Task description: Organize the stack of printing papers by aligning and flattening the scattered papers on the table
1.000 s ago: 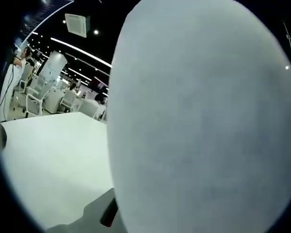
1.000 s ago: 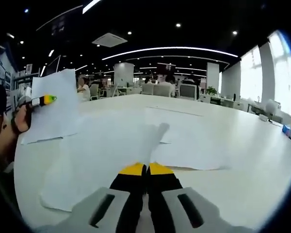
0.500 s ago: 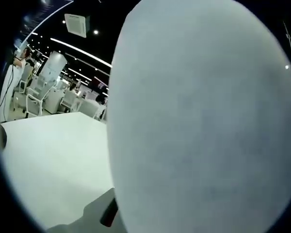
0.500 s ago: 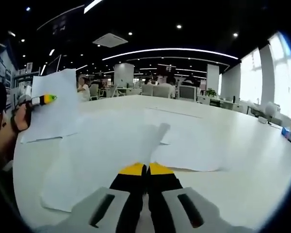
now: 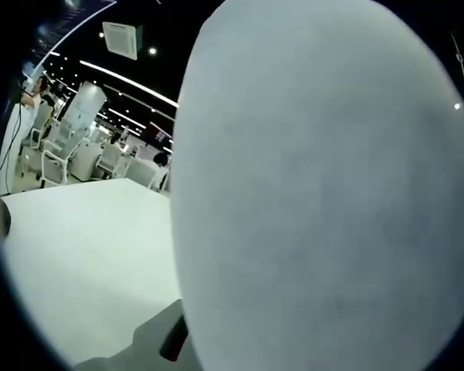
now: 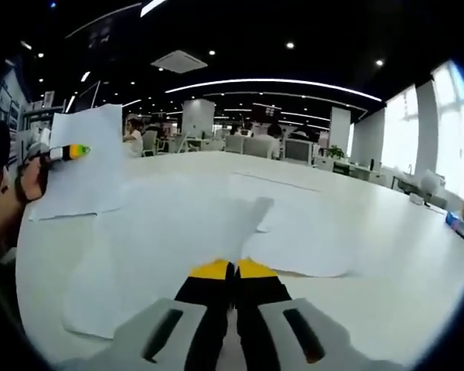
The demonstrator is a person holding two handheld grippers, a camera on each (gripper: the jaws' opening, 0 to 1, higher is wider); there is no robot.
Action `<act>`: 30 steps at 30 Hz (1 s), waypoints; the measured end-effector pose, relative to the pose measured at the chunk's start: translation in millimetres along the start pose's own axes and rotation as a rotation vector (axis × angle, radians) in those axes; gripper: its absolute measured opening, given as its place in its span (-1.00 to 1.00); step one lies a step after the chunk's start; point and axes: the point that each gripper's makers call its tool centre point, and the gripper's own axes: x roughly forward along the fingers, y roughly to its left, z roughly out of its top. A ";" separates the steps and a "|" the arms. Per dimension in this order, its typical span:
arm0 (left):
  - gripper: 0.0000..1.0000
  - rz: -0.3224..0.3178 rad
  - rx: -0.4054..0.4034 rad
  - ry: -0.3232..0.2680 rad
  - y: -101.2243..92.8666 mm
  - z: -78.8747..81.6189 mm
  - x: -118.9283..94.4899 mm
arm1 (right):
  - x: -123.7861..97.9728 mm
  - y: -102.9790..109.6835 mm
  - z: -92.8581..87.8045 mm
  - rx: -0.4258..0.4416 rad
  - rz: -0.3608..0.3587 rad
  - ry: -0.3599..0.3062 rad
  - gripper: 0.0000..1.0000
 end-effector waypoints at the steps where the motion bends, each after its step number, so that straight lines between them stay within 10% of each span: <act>1: -0.86 0.000 0.000 0.001 0.1 -0.1 0.1 | -0.2 0.0 0.9 0.016 0.003 -0.004 -1.00; 30: -0.86 0.008 0.019 0.017 -0.8 -3.2 0.8 | -11.7 -1.3 19.1 0.123 0.033 -0.095 -1.00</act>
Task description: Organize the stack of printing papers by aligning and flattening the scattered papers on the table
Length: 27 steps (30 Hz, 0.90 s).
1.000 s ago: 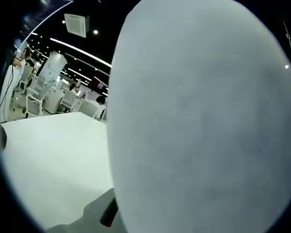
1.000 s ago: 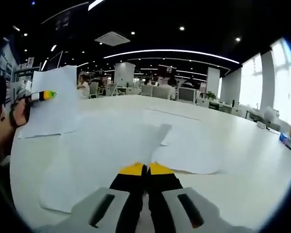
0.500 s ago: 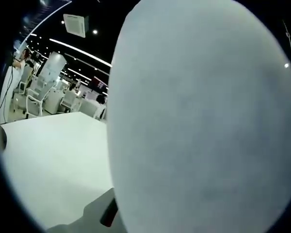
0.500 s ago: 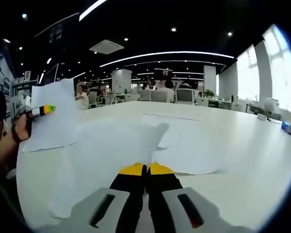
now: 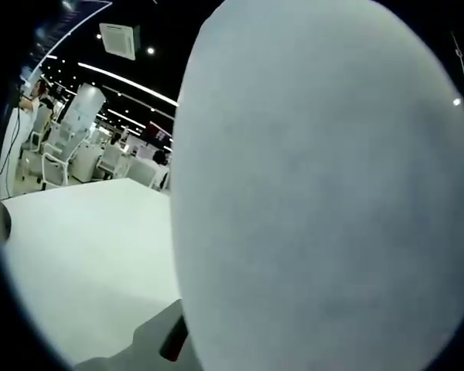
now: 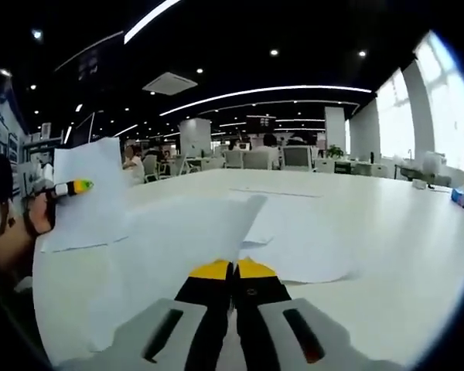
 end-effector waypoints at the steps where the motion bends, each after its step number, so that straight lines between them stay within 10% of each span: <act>1: -0.86 0.000 0.000 0.000 -0.1 0.0 0.0 | -0.9 0.3 2.6 0.004 0.001 -0.012 -1.00; 27: -0.86 0.002 0.009 0.008 0.0 -1.5 0.4 | -13.3 13.0 35.4 0.084 0.057 -0.122 -1.00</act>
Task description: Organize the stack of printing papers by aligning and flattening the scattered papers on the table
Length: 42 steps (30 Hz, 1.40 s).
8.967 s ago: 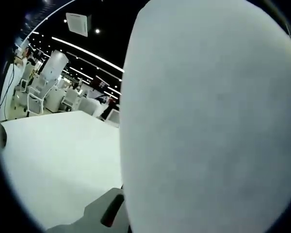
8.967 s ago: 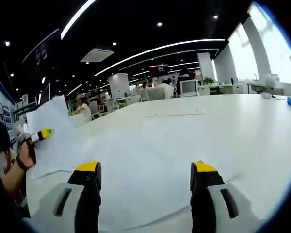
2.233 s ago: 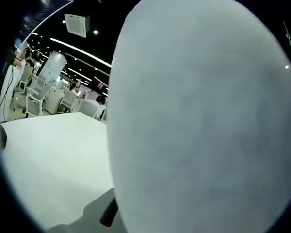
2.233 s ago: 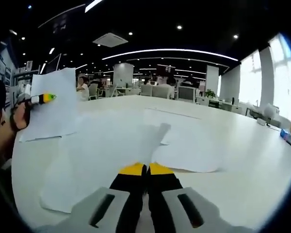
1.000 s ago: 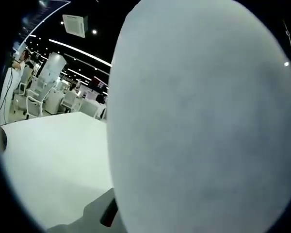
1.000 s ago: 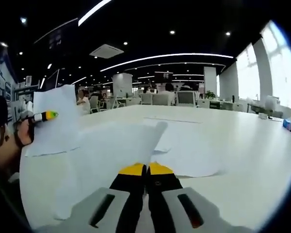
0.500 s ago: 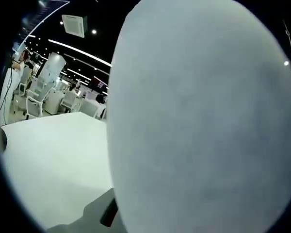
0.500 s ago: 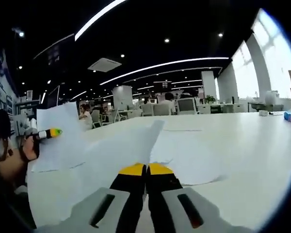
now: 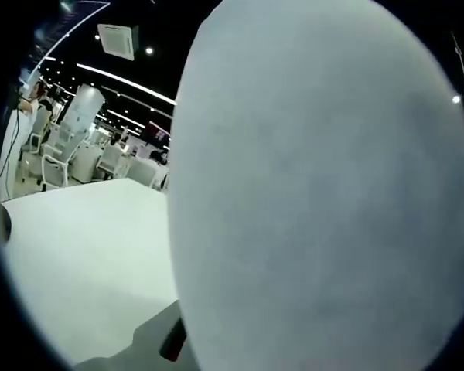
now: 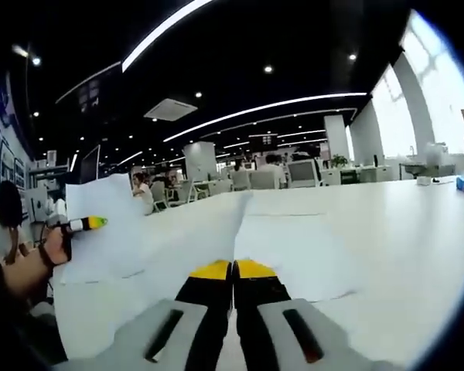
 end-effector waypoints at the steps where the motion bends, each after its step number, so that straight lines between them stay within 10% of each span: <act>1: -0.86 0.000 0.000 0.000 0.1 0.0 0.0 | -0.1 0.6 0.7 0.006 0.004 -0.002 -1.00; 18: -0.86 -0.001 0.000 -0.001 -0.7 -0.3 0.1 | -18.4 9.7 42.0 0.043 0.020 -0.179 -1.00; 42: -0.86 -0.003 0.000 -0.004 -1.7 0.3 0.1 | -25.8 22.1 71.0 0.063 0.072 -0.268 -1.00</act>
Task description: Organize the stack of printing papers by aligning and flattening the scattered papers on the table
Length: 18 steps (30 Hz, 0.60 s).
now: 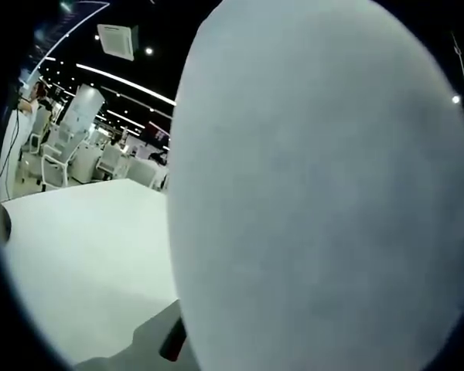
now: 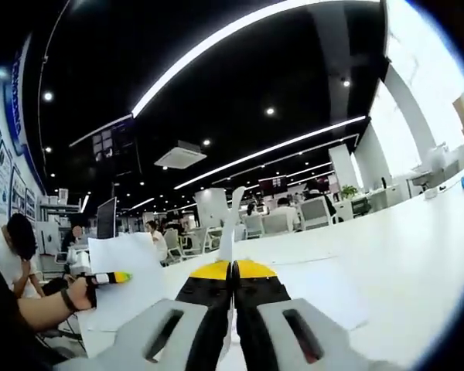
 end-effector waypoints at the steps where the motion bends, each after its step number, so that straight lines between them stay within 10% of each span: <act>1: -0.86 0.000 0.000 0.000 -0.1 0.0 0.0 | -0.1 0.8 1.0 -0.001 0.002 -0.003 -1.00; 18: -0.86 0.000 0.003 0.001 1.4 0.0 -0.1 | 0.4 7.9 12.0 -0.036 0.008 -0.014 -1.00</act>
